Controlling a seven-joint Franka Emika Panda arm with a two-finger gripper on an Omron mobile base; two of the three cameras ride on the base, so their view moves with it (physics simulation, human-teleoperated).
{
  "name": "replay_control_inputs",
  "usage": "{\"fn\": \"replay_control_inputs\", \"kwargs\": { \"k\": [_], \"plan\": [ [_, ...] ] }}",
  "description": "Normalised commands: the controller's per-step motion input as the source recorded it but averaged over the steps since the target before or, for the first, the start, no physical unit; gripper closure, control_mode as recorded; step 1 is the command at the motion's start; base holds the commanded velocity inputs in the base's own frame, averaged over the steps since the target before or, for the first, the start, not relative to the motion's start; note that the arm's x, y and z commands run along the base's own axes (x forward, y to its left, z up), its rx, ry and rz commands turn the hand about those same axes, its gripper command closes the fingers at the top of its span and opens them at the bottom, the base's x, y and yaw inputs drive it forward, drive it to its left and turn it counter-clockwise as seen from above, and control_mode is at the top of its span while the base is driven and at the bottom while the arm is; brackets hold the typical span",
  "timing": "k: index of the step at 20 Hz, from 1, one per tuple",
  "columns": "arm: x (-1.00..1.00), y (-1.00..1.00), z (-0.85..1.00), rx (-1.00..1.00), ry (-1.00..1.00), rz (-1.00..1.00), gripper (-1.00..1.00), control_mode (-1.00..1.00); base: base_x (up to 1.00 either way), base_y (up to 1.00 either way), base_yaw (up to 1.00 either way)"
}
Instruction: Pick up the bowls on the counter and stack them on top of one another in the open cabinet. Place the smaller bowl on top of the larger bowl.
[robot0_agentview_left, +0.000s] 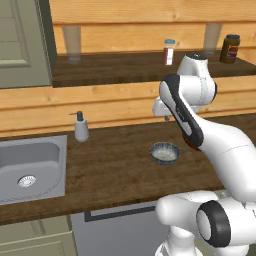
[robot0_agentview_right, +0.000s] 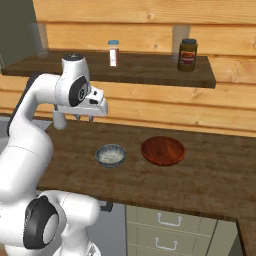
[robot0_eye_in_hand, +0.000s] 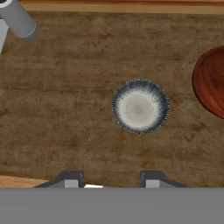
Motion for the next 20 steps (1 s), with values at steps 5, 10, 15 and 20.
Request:
{"fn": "replay_control_inputs", "kwargs": {
  "k": [5, 10, 15, 20],
  "plan": [
    [-0.06, -0.56, -0.2, 0.15, 0.02, -0.11, -1.0, -1.0, 0.0, 0.0, 0.0],
    [-0.01, -0.71, -0.55, 0.13, 0.12, -0.22, -1.0, -1.0, 0.0, 0.0, 0.0],
    [-0.06, -0.61, -0.68, 0.0, 0.0, -0.16, -1.0, -1.0, 0.0, 0.0, 0.0],
    [0.15, -0.36, -0.66, 0.05, 0.03, -0.23, -1.0, -1.0, 0.0, 0.0, 0.0]
  ]
}}
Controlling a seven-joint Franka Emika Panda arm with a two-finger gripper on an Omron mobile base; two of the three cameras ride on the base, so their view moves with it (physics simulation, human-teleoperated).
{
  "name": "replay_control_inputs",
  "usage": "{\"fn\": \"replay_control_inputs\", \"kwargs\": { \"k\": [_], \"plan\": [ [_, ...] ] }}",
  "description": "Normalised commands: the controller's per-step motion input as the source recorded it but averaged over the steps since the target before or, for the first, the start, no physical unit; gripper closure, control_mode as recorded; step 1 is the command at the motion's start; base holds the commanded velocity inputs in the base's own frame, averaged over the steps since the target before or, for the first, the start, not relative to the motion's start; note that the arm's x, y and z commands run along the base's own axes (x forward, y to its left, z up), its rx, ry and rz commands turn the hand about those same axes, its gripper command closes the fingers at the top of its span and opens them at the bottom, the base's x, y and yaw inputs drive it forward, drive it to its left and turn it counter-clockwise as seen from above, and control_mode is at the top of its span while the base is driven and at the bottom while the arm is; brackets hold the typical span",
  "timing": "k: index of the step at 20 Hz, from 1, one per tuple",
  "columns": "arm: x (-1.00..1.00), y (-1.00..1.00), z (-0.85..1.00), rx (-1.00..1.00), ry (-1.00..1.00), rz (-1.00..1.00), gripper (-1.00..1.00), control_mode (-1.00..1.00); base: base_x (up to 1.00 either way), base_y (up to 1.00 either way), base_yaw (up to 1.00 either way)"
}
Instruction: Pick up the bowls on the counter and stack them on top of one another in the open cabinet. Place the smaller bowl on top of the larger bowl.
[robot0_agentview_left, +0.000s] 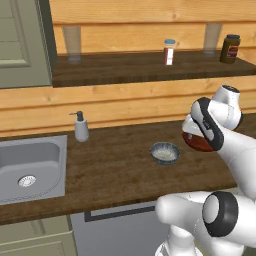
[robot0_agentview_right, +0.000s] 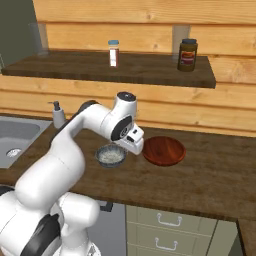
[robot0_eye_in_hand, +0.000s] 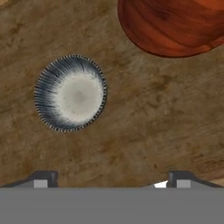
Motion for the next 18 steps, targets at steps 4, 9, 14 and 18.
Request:
{"fn": "replay_control_inputs", "kwargs": {
  "k": [4, 9, 14, 18],
  "plan": [
    [0.57, 0.16, -0.53, 0.01, 0.01, -0.08, -1.0, -1.0, 0.0, 0.0, 0.0],
    [0.63, 0.31, -0.39, 0.01, 0.1, -0.04, -1.0, -1.0, 0.0, 0.0, 0.0],
    [0.43, 0.16, -0.43, 0.0, 0.13, -0.01, -1.0, -1.0, 0.0, 0.0, 0.0],
    [0.02, -0.15, -0.5, 0.0, 0.03, 0.0, -1.0, -1.0, 0.0, 0.0, 0.0]
  ]
}}
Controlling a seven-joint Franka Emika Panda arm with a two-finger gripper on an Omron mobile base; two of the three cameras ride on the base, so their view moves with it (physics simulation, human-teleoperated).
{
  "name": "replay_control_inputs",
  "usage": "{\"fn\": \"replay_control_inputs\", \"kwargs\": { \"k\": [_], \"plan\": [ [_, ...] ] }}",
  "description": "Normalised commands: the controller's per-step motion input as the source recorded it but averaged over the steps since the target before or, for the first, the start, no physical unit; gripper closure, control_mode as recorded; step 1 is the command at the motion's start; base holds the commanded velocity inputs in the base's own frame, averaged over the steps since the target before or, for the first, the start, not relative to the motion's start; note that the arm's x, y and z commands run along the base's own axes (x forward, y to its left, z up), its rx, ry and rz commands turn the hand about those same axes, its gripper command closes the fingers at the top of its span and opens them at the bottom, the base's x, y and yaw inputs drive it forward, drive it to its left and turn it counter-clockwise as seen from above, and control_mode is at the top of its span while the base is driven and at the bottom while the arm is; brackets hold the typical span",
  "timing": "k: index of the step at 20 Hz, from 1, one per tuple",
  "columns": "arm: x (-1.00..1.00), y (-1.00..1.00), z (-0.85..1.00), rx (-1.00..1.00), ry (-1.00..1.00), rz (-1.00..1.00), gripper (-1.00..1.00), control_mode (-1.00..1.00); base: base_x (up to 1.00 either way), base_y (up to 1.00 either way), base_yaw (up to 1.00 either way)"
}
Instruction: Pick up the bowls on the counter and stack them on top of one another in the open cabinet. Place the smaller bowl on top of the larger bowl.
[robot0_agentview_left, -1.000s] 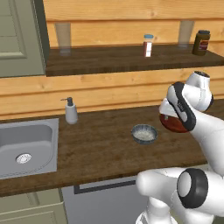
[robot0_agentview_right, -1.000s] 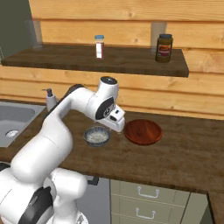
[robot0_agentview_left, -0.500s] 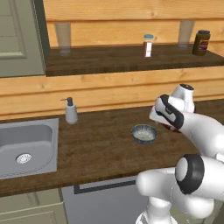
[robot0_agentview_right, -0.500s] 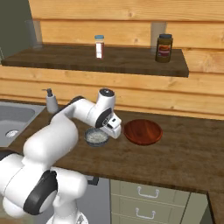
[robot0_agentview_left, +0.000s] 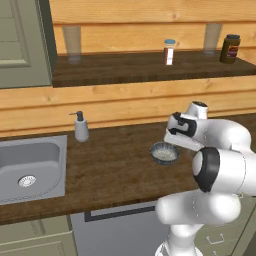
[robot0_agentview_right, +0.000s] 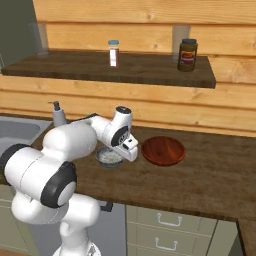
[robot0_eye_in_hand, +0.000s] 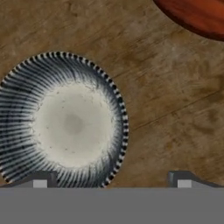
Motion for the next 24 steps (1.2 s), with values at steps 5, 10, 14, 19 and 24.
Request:
{"fn": "replay_control_inputs", "kwargs": {
  "k": [5, 10, 14, 19, 24],
  "plan": [
    [0.0, 0.0, -0.51, 0.0, 0.04, 0.0, -1.0, -1.0, 0.0, 0.0, 0.0],
    [0.13, 0.02, -0.33, 0.0, 0.01, 0.0, -1.0, -1.0, 0.0, 0.0, 0.0],
    [0.01, 0.0, -0.32, 0.0, 0.0, 0.0, -1.0, -1.0, 0.0, 0.0, 0.0],
    [0.1, 0.0, -0.11, 0.01, 0.0, 0.0, 1.0, -1.0, 0.0, 0.0, 0.0],
    [0.0, 0.0, 0.0, 0.0, -0.01, 0.0, 1.0, -1.0, 0.0, 0.0, 0.0]
  ]
}}
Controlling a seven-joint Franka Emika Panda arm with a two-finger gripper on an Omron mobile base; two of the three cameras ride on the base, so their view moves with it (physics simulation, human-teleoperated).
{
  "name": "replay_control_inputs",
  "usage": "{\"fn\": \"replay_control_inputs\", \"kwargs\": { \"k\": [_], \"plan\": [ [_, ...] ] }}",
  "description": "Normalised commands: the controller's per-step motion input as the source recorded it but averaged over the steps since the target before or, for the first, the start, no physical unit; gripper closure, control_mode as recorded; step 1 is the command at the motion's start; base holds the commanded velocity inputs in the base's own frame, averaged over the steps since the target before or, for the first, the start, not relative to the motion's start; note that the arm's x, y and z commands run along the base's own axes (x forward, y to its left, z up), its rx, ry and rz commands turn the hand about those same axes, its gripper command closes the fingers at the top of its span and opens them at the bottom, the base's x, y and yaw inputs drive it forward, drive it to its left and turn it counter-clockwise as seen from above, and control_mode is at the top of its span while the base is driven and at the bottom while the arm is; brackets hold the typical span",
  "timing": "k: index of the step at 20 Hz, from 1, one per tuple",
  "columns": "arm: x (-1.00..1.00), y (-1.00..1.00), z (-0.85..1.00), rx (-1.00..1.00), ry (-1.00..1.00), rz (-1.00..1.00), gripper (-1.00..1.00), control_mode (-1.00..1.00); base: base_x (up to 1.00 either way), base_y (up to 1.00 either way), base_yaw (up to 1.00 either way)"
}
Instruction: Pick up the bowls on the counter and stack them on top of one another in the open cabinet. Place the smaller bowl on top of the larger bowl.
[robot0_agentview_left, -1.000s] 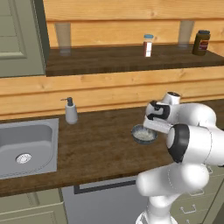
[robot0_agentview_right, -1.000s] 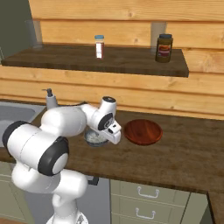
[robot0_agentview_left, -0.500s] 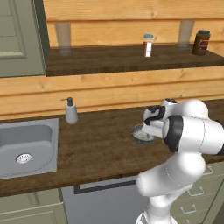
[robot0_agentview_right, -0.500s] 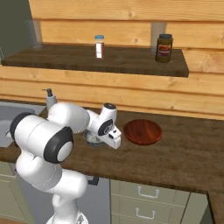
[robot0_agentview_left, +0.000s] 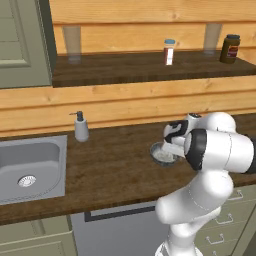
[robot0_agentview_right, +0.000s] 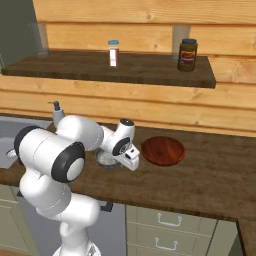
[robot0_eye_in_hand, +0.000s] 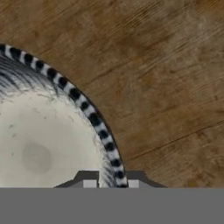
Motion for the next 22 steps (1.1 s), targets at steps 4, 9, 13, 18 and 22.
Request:
{"fn": "replay_control_inputs", "kwargs": {
  "k": [4, 9, 13, 18, 22],
  "plan": [
    [-0.01, -0.02, 0.21, 0.01, -0.12, -0.09, 1.0, -1.0, 0.0, 0.0, 0.0],
    [-0.35, -0.71, 0.47, 0.11, -0.17, -0.27, 1.0, -1.0, 0.0, 0.0, 0.0],
    [-0.07, -0.99, 0.63, 0.19, -0.11, -0.48, 1.0, -1.0, 0.0, 0.0, 0.0],
    [0.0, -0.93, 0.75, 0.27, -0.09, -0.48, 1.0, -1.0, 0.0, 0.0, 0.0],
    [0.32, -0.67, 0.35, 0.27, 0.03, -0.27, 1.0, -1.0, 0.0, 0.0, 0.0]
  ]
}}
